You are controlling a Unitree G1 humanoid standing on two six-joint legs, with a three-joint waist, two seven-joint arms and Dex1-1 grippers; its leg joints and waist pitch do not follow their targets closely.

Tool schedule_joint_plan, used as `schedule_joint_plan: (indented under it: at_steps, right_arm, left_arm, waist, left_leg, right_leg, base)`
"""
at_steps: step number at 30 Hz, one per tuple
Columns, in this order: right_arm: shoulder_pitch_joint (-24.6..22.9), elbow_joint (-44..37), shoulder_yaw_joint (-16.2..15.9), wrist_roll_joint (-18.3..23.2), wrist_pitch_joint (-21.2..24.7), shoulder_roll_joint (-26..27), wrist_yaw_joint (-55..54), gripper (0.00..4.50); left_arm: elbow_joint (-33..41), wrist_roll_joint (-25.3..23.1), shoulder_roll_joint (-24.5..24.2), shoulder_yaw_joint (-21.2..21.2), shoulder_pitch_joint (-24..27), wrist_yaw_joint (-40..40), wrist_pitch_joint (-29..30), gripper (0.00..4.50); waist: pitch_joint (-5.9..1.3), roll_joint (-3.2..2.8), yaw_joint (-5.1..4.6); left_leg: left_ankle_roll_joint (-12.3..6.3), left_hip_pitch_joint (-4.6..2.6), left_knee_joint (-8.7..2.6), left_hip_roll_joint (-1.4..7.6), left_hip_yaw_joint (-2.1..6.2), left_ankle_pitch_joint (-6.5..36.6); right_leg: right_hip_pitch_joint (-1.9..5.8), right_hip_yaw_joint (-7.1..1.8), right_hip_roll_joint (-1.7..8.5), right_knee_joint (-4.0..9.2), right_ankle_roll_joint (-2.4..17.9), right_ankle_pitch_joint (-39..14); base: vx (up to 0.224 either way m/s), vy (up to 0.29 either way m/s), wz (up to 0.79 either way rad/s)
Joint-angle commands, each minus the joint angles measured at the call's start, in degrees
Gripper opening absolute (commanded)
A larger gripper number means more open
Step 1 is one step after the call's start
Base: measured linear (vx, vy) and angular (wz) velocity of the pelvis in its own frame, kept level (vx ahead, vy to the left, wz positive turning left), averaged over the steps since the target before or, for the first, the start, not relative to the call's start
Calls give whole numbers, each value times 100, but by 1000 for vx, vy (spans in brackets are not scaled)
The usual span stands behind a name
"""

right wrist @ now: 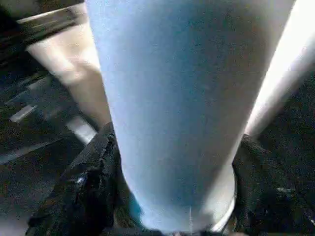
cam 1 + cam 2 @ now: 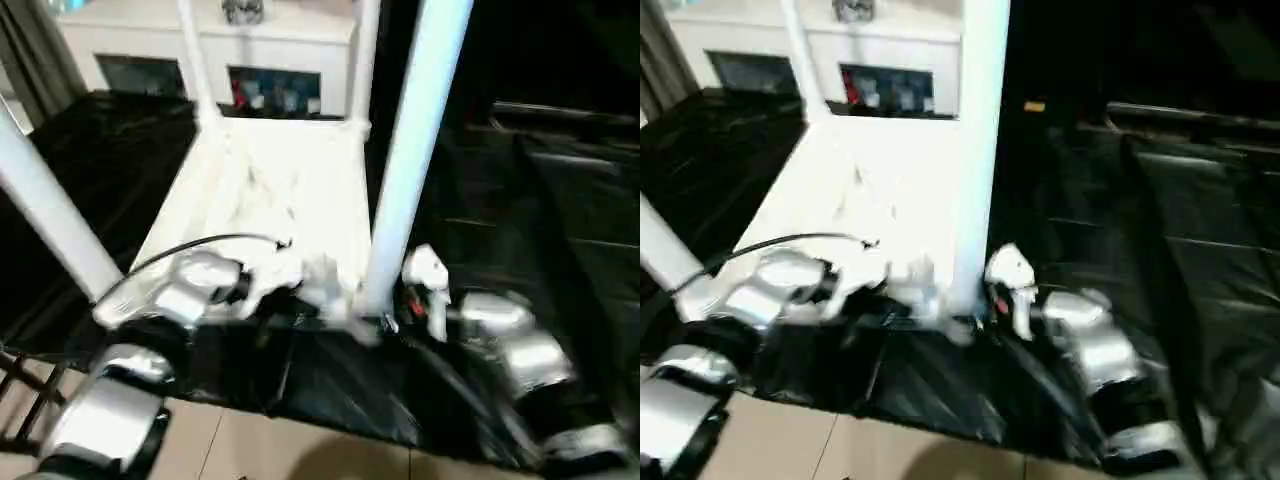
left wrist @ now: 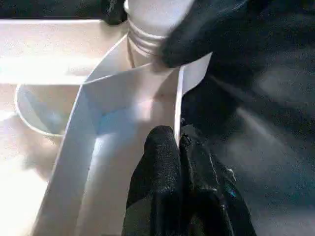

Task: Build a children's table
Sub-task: Rotate leg to tighten

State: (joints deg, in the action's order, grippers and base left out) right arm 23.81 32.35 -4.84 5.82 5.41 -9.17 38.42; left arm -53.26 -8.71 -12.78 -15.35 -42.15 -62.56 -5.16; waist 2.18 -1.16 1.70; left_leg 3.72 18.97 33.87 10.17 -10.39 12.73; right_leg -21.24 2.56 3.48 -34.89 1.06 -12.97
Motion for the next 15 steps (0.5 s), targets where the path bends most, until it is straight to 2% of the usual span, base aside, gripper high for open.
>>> schedule_joint_plan:
  at_steps: [1, 2, 4, 6, 7, 8, 10, 13, 14, 15]
  right_arm:
    - [19, 323, -188, -149, 150, 393, -632, 266]
    - [39, 378, -144, -170, 149, 523, -884, 266]
    - [106, 461, -179, -373, 121, 826, -1497, 266]
    - [105, 384, -323, -526, -32, 932, -1520, 266]
    - [105, 384, -323, -526, -32, 932, -1520, 322]
    - [98, 349, -357, -571, -88, 966, -1515, 335]
    - [106, 211, -325, -551, -240, 925, -1401, 342]
    - [118, 61, -277, -395, -294, 648, -956, 365]
    - [81, -57, -284, -256, -295, 465, -534, 384]
    - [46, -134, -316, -195, -308, 335, -251, 384]
  left_arm:
    - [50, -63, 471, -213, 197, 318, 218, 0]
    - [104, -69, 544, -222, 230, 399, 263, 0]
    - [243, -103, 705, -276, 326, 562, 325, 0]
    - [306, -137, 756, -327, 389, 600, 281, 0]
    - [306, -137, 756, -327, 389, 600, 281, 0]
    - [332, -152, 770, -344, 412, 619, 289, 0]
    - [358, -148, 729, -354, 465, 558, 322, 0]
    - [370, -133, 561, -312, 478, 482, 156, 0]
    - [380, -90, 468, -273, 485, 377, 85, 0]
    - [384, -54, 409, -247, 490, 289, 22, 0]
  waist:
    - [-116, 18, -41]
    - [-141, 23, -94]
    - [-150, -2, -123]
    - [-148, 8, -164]
    - [-149, 9, -169]
    - [-145, 8, -176]
    - [-149, 9, -173]
    - [-177, 12, -155]
    - [-204, 21, -119]
    - [-204, 21, -119]
  left_leg:
    - [76, -23, -532, 319, 221, 1989]
    - [35, 33, -551, 318, 259, 1973]
    - [26, 21, -558, 320, 255, 1943]
    - [-13, 8, -561, 316, 240, 1988]
    - [-31, 15, -561, 321, 237, 1988]
    - [-72, 33, -566, 319, 235, 1974]
    - [-98, 21, -564, 326, 225, 1957]
    - [-187, 40, -544, 330, 190, 1651]
    - [-341, 47, -509, 328, 163, 1408]
    - [-341, 47, -509, 328, 163, 1408]
  right_leg:
    - [69, -270, 561, 689, 733, -3329]
    - [96, -273, 570, 695, 667, -3254]
    - [71, -278, 553, 690, 712, -3046]
    - [52, -286, 533, 693, 813, -2766]
    - [55, -292, 539, 691, 837, -2708]
    - [66, -297, 537, 686, 859, -2646]
    - [59, -308, 540, 686, 904, -2555]
    - [93, -330, 532, 630, 1093, -1929]
    - [138, -326, 528, 594, 1218, -1471]
    - [138, -326, 528, 594, 1218, -1471]
  base:
    - [0, 0, 0]
    - [0, 0, 0]
    - [0, 0, 0]
    - [0, 0, 0]
    - [0, 0, 0]
    - [0, 0, 0]
    - [0, 0, 0]
    - [0, 0, 0]
    - [0, 0, 0]
    - [54, -13, 10]
